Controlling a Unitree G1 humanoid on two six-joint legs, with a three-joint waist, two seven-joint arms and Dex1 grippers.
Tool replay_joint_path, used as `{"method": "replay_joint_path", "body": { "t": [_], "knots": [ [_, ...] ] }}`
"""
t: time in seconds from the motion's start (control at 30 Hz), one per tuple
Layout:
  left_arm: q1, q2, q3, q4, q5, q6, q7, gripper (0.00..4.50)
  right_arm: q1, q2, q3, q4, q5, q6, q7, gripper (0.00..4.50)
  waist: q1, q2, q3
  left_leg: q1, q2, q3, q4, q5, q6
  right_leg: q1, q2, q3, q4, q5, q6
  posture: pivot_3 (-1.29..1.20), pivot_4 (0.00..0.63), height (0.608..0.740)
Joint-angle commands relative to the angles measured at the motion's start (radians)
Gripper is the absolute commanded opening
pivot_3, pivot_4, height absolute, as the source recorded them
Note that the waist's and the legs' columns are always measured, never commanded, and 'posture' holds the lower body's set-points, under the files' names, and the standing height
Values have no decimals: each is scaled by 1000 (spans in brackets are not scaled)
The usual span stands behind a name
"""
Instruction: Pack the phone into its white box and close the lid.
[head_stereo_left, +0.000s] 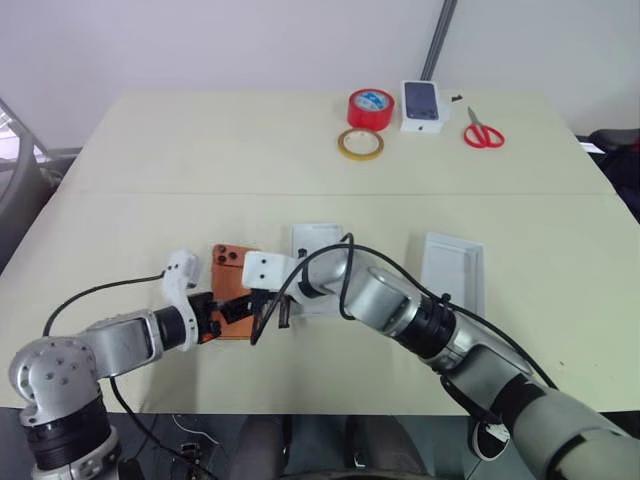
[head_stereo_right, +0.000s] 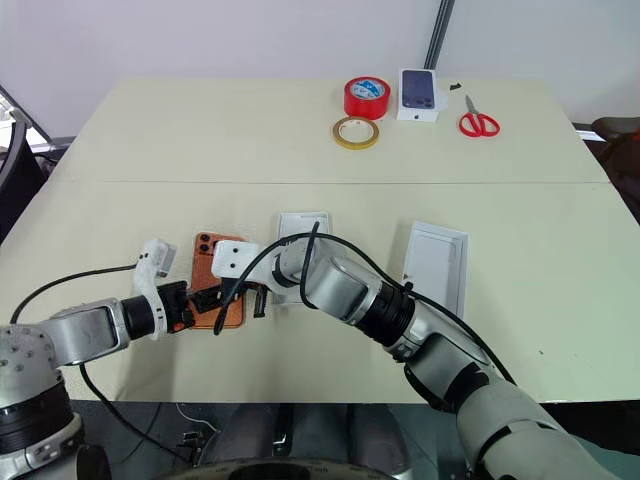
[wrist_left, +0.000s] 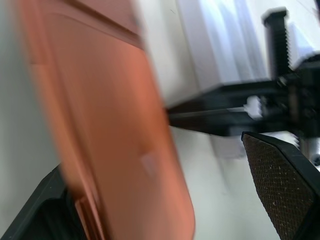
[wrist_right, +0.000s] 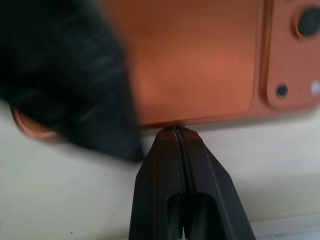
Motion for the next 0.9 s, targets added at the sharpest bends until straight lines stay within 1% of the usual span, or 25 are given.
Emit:
{"method": "replay_joint_path", "body": {
  "t": [0.03,0.3,0.5,0.53,0.6,0.7,0.73,0.9],
  "knots": [
    [-14,15,-26,34,-73,25,36,4298,4,1,-17,-24,-8,-7,-3,12,0,0,0,0,0,0,0,0,0,0,0,0,0,0,0,0,150,740],
    [-31,56,56,125,-96,-30,121,4298,14,-5,-27,-28,-7,-4,-11,12,-5,0,0,0,0,0,0,0,-1,-1,0,0,0,0,0,0,150,740],
    [1,73,76,166,-183,-97,204,4298,19,-9,-32,-27,-9,-5,-12,12,-6,0,0,0,0,0,-1,0,-1,-1,0,0,0,0,0,0,150,740],
    [10,78,74,169,-200,-111,218,4066,19,-9,-33,-28,-9,-5,-12,0,-6,0,0,0,0,0,-1,0,-1,-1,0,0,0,0,0,0,150,740],
    [28,87,67,176,-235,-141,243,3408,20,-9,-34,-28,-9,-5,-13,0,-7,0,0,0,0,0,-1,0,-1,-1,0,0,0,0,0,0,150,740],
    [56,107,53,188,-285,-182,273,1928,22,-10,-35,-32,-10,-4,-14,0,-6,0,0,0,0,0,-1,0,-1,-2,0,0,0,0,0,0,150,740],
    [68,117,47,188,-306,-192,278,1503,22,-11,-34,-35,-11,-4,-14,0,-6,0,0,0,0,0,-1,0,0,-2,0,0,0,0,0,0,150,740],
    [118,158,6,200,-417,-271,323,1503,17,-27,-47,-71,-8,5,-10,0,-5,0,0,-1,0,0,-1,0,0,-4,0,0,0,0,0,0,150,740]
  ]
}}
